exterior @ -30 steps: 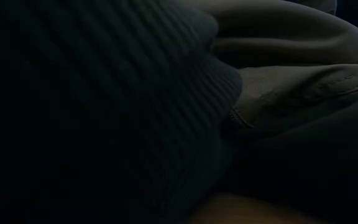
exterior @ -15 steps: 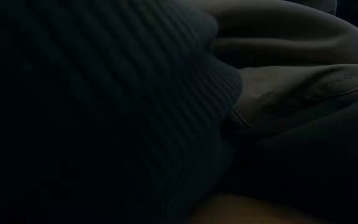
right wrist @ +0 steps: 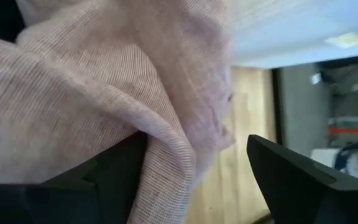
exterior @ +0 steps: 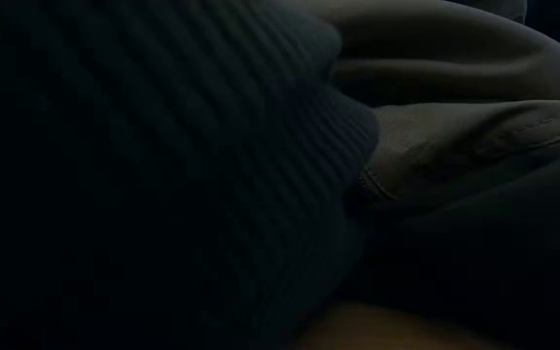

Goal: Sort clothes
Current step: Put the pink polo shirt into the white laundry organizer

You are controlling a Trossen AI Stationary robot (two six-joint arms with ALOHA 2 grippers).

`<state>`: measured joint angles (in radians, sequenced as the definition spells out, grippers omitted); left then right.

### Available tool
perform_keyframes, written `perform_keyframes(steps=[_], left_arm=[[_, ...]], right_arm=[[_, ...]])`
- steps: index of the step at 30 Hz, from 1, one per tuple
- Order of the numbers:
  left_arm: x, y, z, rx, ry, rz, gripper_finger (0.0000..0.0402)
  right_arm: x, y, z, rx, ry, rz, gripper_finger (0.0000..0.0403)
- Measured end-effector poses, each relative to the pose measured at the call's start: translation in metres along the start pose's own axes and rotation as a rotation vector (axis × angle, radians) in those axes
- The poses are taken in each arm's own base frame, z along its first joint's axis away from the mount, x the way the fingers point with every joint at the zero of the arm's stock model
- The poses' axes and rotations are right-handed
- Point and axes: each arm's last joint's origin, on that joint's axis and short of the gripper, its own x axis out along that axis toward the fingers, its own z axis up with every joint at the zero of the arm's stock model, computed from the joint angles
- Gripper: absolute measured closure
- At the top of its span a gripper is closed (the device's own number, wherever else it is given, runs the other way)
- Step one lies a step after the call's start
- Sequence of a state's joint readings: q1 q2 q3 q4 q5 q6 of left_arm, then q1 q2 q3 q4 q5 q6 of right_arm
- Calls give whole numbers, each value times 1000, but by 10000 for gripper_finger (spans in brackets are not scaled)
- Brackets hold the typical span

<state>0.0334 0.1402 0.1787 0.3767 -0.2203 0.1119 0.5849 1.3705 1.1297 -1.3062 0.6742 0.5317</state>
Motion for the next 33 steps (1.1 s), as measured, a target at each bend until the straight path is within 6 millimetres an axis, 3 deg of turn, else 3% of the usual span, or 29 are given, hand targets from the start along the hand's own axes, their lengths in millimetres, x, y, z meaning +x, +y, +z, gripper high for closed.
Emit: perform_keyframes(steps=[8, 18, 23, 30, 33], left_arm=[[0, 0, -1, -7, 6, -1, 402], [0, 0, -3, -5, 29, -3, 402], [0, 0, -3, -5, 28, -3, 402], [0, 0, -3, -5, 28, -3, 402], [0, 0, -3, -5, 28, -3, 402]], right_arm=[[41, -14, 13, 35, 89, 206, 107], [90, -15, 2, 98, 153, 487, 118], [92, -14, -1, 84, 160, 474, 197], [92, -14, -2, 56, 159, 472, 380], [86, -18, 1, 53, 154, 474, 379]])
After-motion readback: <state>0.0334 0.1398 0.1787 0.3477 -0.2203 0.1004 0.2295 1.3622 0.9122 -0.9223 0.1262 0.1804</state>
